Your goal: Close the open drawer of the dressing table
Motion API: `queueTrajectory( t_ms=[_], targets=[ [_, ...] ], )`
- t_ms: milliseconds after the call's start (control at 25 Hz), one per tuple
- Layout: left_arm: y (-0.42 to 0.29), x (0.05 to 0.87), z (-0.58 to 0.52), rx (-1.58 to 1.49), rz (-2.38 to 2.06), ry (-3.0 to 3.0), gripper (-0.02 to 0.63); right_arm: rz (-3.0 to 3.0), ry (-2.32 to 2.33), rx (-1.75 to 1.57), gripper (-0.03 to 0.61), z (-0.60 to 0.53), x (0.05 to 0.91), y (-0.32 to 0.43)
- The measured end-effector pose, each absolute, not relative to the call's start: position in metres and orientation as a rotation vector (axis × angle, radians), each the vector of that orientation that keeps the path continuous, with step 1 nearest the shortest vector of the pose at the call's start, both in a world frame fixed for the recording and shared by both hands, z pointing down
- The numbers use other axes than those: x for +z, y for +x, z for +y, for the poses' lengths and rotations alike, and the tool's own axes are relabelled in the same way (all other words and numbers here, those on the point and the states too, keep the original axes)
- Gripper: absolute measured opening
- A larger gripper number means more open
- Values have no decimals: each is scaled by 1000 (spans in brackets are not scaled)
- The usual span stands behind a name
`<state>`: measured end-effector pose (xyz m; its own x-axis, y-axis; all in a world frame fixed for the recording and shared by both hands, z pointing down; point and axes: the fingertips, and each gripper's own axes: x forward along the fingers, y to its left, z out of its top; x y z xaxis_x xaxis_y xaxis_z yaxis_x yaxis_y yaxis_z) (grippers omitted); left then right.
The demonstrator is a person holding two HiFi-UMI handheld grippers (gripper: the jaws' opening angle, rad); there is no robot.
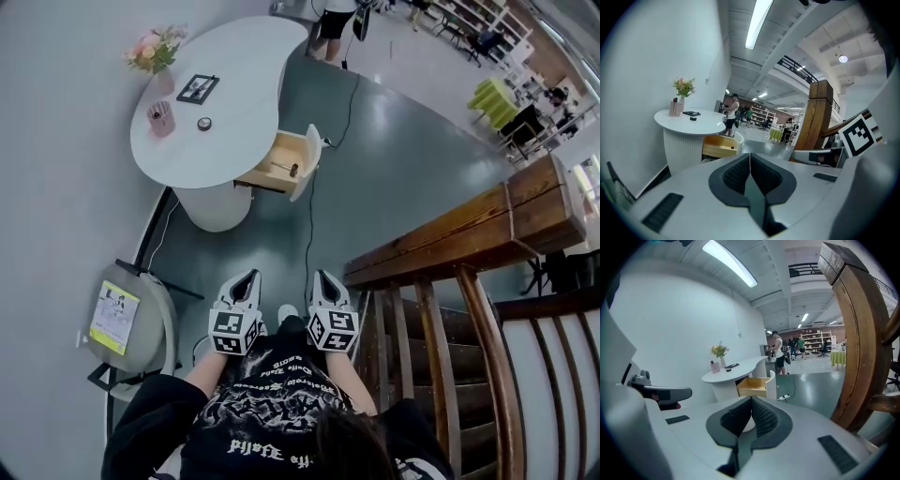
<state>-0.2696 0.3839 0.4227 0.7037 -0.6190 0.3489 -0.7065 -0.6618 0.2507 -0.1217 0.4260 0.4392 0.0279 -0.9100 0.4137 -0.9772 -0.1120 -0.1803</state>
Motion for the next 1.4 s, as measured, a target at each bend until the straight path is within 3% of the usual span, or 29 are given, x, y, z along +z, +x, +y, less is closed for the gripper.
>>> queueTrajectory(
  t_ms=[520, 1400],
  targets=[
    [-264, 430, 345, 377, -1092, 2528, 26, -2012, 2122, 699, 26, 381, 450, -105],
    [-142, 447, 211, 469, -1181, 2437, 26, -2131, 1933, 771, 26, 233, 470, 16]
  ],
)
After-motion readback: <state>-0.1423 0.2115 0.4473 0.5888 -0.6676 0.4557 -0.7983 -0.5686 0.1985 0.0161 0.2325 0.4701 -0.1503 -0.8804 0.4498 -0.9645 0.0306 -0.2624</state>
